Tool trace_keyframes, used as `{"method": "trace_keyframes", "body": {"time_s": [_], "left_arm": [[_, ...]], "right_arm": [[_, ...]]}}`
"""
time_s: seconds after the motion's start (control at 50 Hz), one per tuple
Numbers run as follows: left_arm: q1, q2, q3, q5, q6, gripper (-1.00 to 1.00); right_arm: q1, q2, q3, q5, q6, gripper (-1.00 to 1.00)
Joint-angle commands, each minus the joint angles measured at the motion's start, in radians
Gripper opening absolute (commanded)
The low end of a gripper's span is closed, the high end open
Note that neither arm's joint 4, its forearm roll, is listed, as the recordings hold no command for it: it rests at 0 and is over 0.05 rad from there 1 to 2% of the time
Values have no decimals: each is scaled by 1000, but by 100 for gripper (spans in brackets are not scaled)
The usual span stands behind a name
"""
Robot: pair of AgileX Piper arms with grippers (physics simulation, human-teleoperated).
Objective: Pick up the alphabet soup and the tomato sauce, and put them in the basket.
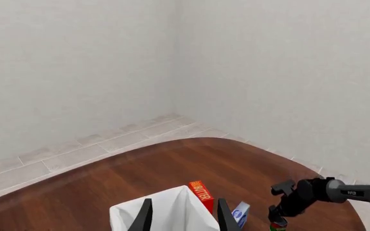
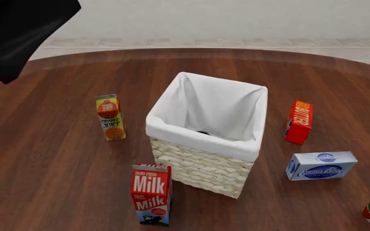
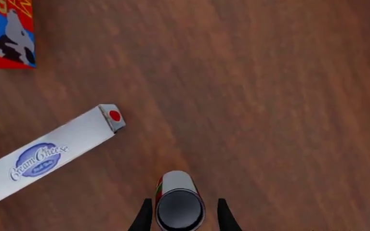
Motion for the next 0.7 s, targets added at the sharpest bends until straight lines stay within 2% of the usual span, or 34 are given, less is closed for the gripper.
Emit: {"method": "trace_keyframes", "body": {"time_s": [0.02, 0.66, 0.68, 0.7], "left_arm": [[1, -2, -3, 2, 1, 100], [4, -4, 3, -2, -1, 100], [4, -3, 3, -3, -1, 100], [4, -4, 4, -3, -2, 100]], "right_arm": [[-17, 18, 20, -24, -10, 100], [-40, 66, 55, -80, -35, 100], [-35, 62, 56, -78, -33, -100], [-40, 61, 53, -76, -38, -100]]}}
